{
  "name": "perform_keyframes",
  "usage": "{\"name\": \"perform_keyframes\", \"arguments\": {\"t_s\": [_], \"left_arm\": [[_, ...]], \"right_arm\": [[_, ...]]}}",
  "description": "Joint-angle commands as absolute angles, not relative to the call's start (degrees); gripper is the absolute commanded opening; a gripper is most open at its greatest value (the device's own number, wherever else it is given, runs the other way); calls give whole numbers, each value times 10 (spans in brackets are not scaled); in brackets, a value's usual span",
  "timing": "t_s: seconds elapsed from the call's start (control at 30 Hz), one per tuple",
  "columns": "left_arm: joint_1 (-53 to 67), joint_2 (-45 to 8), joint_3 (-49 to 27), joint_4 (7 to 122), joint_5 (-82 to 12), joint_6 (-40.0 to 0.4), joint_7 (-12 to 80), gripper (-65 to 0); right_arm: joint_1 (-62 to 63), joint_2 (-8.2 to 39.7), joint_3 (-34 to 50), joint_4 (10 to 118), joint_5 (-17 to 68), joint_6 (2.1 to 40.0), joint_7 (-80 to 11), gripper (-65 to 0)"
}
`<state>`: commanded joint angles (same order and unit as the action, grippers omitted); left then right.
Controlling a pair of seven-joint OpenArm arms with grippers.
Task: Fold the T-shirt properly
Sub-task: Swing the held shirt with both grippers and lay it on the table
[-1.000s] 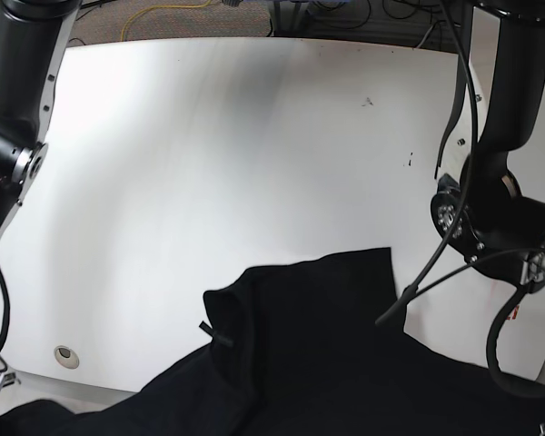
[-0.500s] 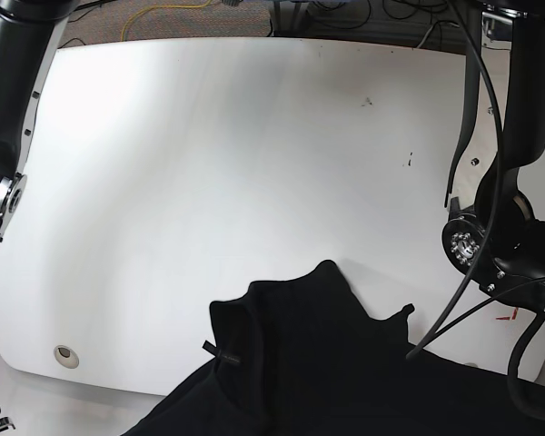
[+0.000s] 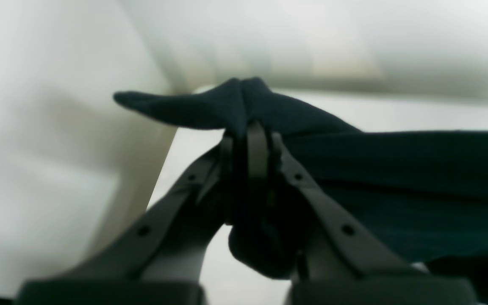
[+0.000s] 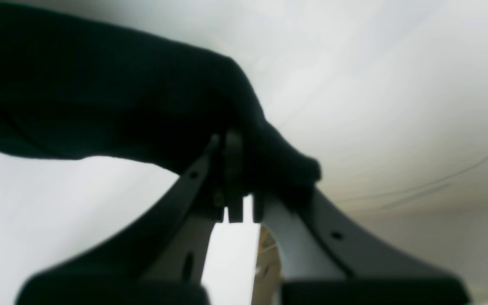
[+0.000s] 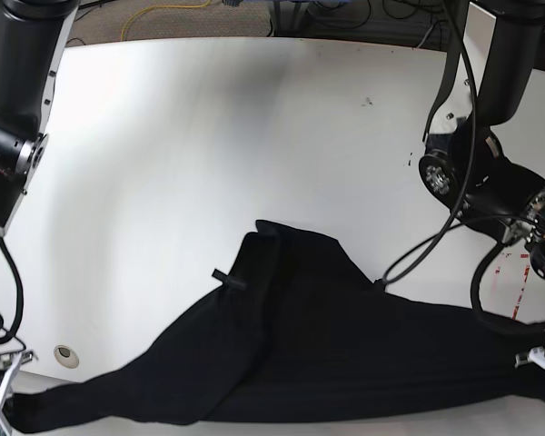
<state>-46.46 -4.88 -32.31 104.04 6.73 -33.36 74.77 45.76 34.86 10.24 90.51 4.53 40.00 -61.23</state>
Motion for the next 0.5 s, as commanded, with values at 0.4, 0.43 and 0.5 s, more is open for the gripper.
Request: {"name": "perform_keyframes", "arguments": {"t_s": [0.4,0.43,0.5], "left_arm": [[-254,-52,-324,1076,66,-349,746,-650],[-235,-52,-326,1076,66,-362,746,-650],[-205,-53,-342,1077,66,-387,746,-650]], "right_arm": [[193,269,214,1001,41,400,-610,-650],[175,261,218,1006,41,400,-610,-650],[145,249,227,1013,40,400,-609,-650]]}}
